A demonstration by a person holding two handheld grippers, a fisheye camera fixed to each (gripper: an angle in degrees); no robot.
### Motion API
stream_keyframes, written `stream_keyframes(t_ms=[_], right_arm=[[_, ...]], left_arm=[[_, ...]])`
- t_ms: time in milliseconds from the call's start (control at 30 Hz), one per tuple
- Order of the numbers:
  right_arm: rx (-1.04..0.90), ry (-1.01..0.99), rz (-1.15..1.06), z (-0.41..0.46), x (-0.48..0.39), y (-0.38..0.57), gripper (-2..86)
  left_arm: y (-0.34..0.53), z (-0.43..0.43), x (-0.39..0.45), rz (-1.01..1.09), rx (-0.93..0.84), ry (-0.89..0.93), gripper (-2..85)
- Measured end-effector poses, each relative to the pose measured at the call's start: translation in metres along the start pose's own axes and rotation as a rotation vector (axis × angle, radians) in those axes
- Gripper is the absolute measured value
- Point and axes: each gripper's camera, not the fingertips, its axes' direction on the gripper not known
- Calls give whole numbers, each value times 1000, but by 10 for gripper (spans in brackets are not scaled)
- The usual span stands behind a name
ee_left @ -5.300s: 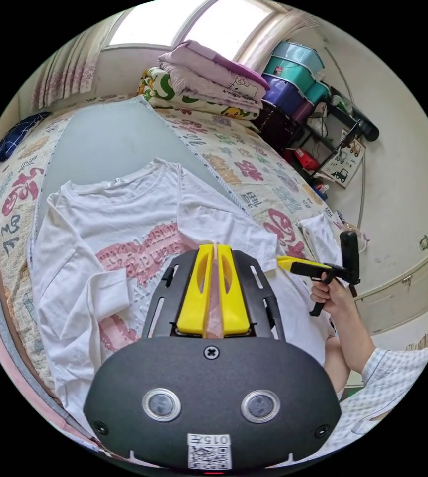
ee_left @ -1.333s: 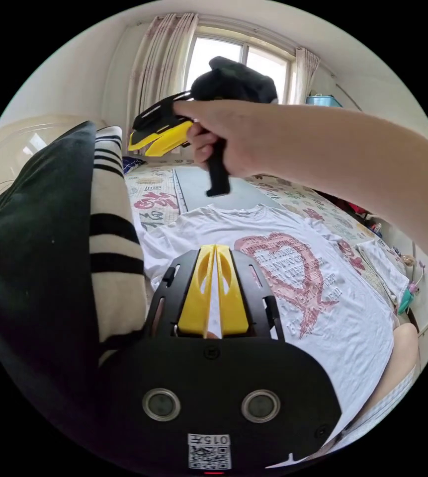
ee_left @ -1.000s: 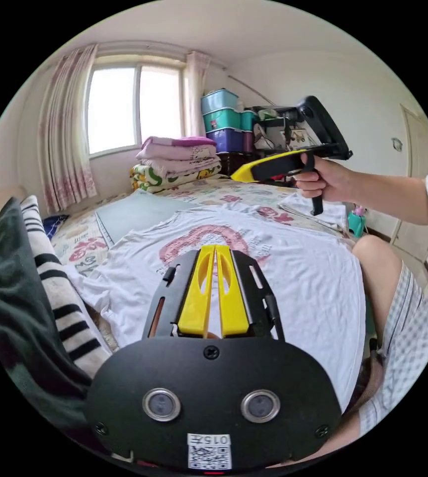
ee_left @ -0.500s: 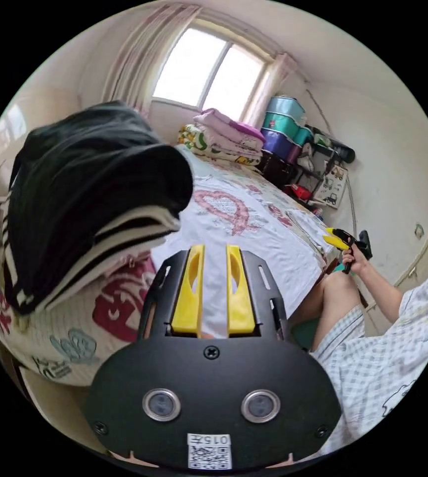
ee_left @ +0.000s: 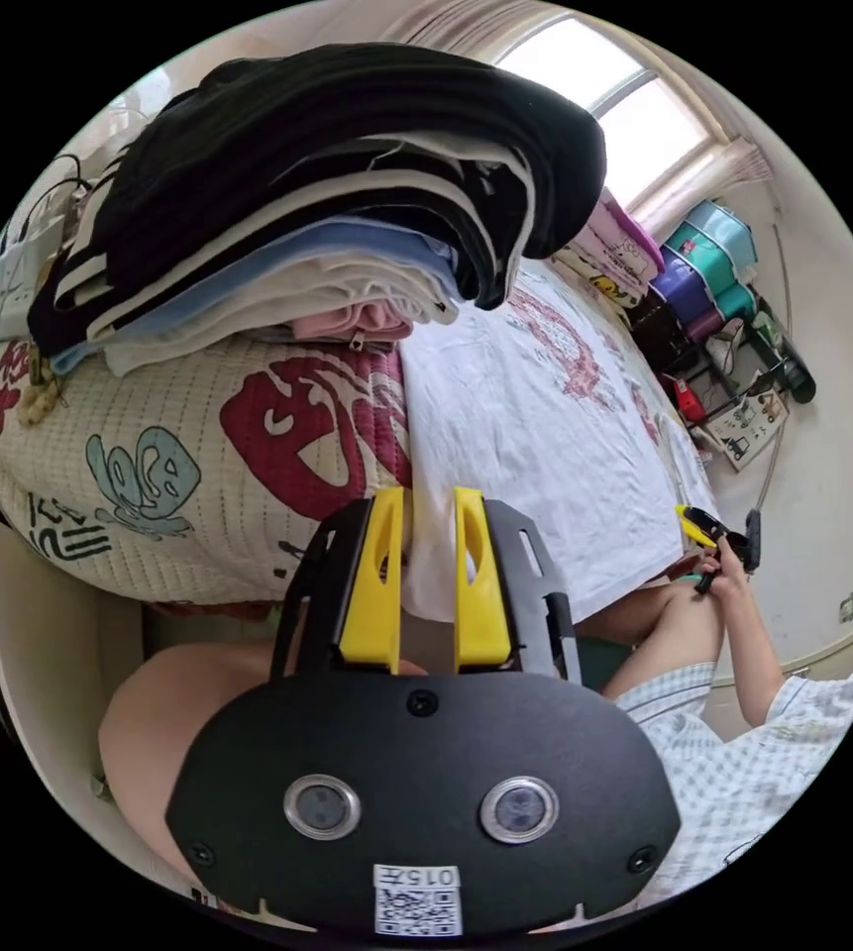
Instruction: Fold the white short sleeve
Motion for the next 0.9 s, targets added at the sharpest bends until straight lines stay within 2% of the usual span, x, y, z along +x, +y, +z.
stream_keyframes(t_ms=[300, 567, 700, 900], right_arm=[[-18, 53, -27, -41, -17, 12, 88], [-10, 40, -54, -83, -29, 31, 39], [14, -37, -15, -110, -25, 41, 29], [-52, 121, -98, -108, -61, 50, 37]], left_arm=[[13, -16, 49, 115, 27, -195, 60], [16, -44, 55, 107, 39, -154, 13], [19, -65, 57, 96, 71, -139, 4], [6, -49, 70, 122, -3, -183, -2]])
